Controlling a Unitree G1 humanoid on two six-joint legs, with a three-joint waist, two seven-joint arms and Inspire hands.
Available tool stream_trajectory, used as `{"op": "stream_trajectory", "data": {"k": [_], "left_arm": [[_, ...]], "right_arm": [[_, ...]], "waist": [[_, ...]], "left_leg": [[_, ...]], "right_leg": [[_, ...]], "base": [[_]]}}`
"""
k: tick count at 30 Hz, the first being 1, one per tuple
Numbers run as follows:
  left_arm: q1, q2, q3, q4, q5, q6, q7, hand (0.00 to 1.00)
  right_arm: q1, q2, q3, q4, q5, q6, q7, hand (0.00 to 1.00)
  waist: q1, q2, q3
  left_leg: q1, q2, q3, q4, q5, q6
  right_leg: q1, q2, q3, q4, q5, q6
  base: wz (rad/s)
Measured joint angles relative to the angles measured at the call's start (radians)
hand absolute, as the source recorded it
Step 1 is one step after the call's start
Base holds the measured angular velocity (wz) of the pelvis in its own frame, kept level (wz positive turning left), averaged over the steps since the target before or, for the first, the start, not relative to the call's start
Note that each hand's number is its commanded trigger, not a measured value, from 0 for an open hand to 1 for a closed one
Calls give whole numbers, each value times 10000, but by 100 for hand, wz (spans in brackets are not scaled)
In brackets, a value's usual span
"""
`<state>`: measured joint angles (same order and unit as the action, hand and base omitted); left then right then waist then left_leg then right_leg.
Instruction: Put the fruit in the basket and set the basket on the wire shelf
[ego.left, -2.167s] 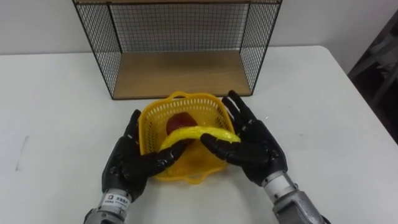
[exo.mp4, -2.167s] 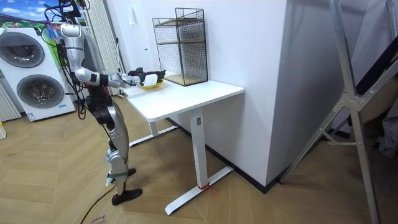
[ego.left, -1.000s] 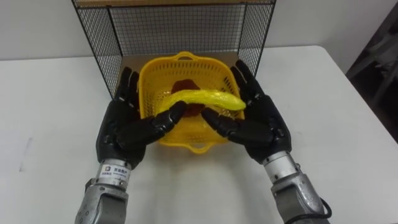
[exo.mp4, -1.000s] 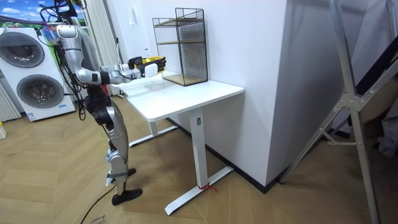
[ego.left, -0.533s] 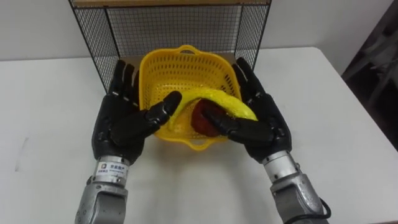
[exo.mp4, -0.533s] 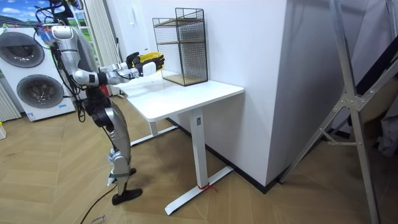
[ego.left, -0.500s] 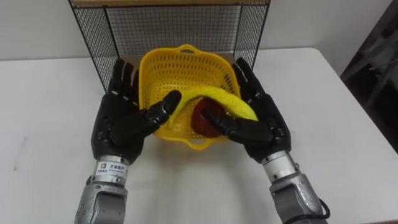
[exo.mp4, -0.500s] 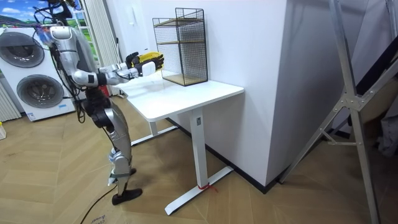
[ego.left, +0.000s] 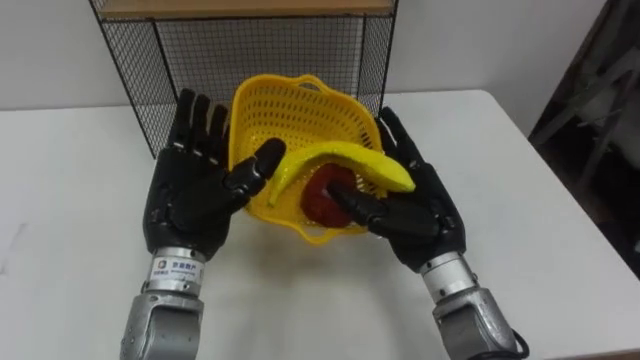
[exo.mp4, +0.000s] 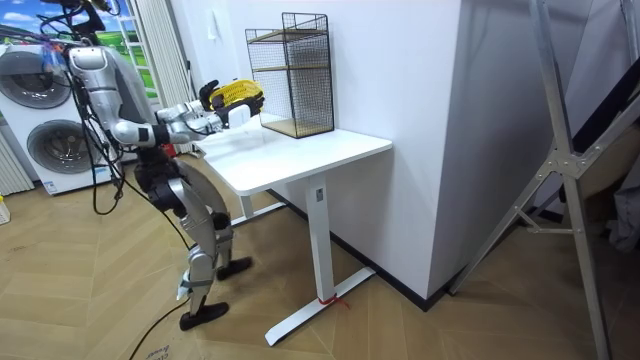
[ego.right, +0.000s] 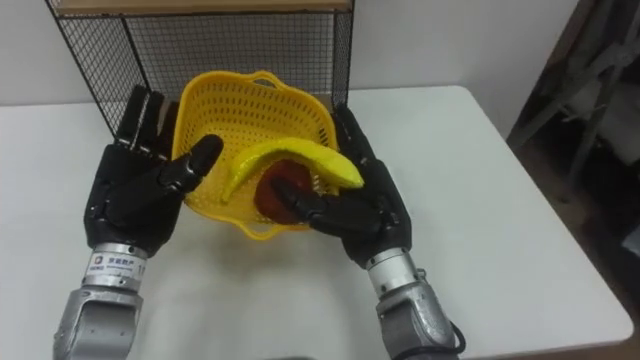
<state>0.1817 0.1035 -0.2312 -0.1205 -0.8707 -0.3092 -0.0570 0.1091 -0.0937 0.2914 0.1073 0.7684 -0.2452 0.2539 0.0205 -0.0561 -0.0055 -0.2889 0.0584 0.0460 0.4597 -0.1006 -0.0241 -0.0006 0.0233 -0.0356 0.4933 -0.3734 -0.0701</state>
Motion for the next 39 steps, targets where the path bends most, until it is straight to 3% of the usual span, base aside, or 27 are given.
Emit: {"op": "stream_trajectory", "data": {"k": [1,5,7,13,17,21,24,27,28,30,31,32,33,35,36,37,38,39], "left_arm": [[4,0,-38,1,2,22,0,0],[-127,6,-48,1,1,18,1,0],[-219,-5,-41,0,3,-35,-3,0],[-217,-5,-108,-48,5,-53,-1,0],[-219,8,-103,-64,0,-73,16,0],[-246,10,-104,-83,-1,-86,33,0],[-248,38,-102,-79,-7,-96,48,0],[-245,50,-98,-77,10,-103,48,0],[-240,57,-103,-76,12,-80,48,0],[-246,55,-98,-72,9,-62,47,0],[-245,61,-97,-69,8,-59,46,0],[-242,52,-98,-38,8,-62,46,0],[-223,45,-104,-6,-2,-62,50,0],[-205,55,-63,11,-11,-72,62,0],[-207,56,-61,33,-11,-73,62,0],[-210,60,-68,76,-4,-64,61,0],[-195,-1,-132,237,-1,12,61,0],[-196,-16,-161,269,3,46,61,0]], "right_arm": [[4,-78,1,-43,0,-27,24,0],[-3,-77,-1,-45,-4,-51,24,0],[-5,-67,1,-47,-2,-54,24,0],[-87,-175,4,-48,-4,-52,23,0],[-221,-194,0,-218,-3,-49,-31,0],[-487,-186,-1,-222,97,-60,-50,0],[-538,-127,5,-326,89,-60,-130,0],[-553,-123,9,-412,52,-148,-131,0],[-553,-140,7,-412,7,-169,-132,0],[-552,-136,-8,-411,-6,-169,-131,0],[-554,-138,-23,-411,-97,-171,-130,0],[-549,-139,-22,-371,-114,-184,-125,0],[-531,-145,-16,-325,-128,-179,-121,0],[-520,-114,-12,-287,-252,-145,-108,0],[-518,-113,-10,-275,-273,-146,-108,0],[-523,-112,-11,-211,-275,-147,-108,0],[-502,-192,-22,-57,-273,-120,-110,0],[-510,-204,-80,-17,-279,-51,-110,0]], "waist": [[16,15,44],[-34,-9,69],[-4,-6,79],[119,-211,212],[199,-214,209],[128,-211,215],[113,-217,211],[128,-238,214],[97,-236,216],[5,-220,225],[11,-178,254],[-63,-39,378],[-97,48,424],[-8,107,403],[-29,97,401],[-76,11,351],[-144,112,197],[-137,145,145]], "left_leg": [[5,-35,45,135,178,105],[0,-230,126,347,-130,319],[12,-457,264,326,-273,453],[86,-913,339,268,-586,695],[-42,-928,365,576,-912,804],[-44,-1075,356,588,-1006,914],[-25,-1211,341,607,-1087,987],[95,-1409,359,663,-1190,1103],[154,-1503,376,710,-1230,1199],[304,-1634,327,763,-1293,1337],[416,-1695,209,754,-1306,1379],[562,-1755,-124,690,-1280,1440],[604,-1750,-296,623,-1273,1449],[706,-1717,-546,355,-1074,1430],[730,-1742,-542,322,-1027,1435],[740,-1833,-493,316,-993,1416],[788,-1817,-605,319,-934,1374],[828,-1789,-605,236,-875,1290]], "right_leg": [[123,-23,-18,-121,-37,69],[406,-296,-78,-586,-95,294],[432,-557,-72,-639,-186,467],[604,-1007,-300,-796,-360,768],[591,-1107,-605,-688,-328,854],[513,-1299,-742,-334,-394,1003],[354,-1469,-807,247,-445,1094],[-48,-1816,-981,1559,-441,1164],[-408,-2011,-1069,2403,-277,1358],[-885,-2218,-1037,3571,170,1375],[-1122,-2264,-968,4151,597,1325],[-1255,-2167,-931,4485,917,1326],[-1292,-2036,-899,4410,845,1352],[-1571,-1626,-887,2721,246,1261],[-1558,-1591,-933,2081,234,1243],[-1521,-1505,-1054,1035,497,1096],[-1377,-1408,-1056,745,571,1058],[-1337,-1394,-1068,588,567,1090]], "base": [[0],[1],[3],[6],[1],[8],[7],[5],[16],[17],[17],[16],[0],[-8],[8],[27],[20],[4]]}}
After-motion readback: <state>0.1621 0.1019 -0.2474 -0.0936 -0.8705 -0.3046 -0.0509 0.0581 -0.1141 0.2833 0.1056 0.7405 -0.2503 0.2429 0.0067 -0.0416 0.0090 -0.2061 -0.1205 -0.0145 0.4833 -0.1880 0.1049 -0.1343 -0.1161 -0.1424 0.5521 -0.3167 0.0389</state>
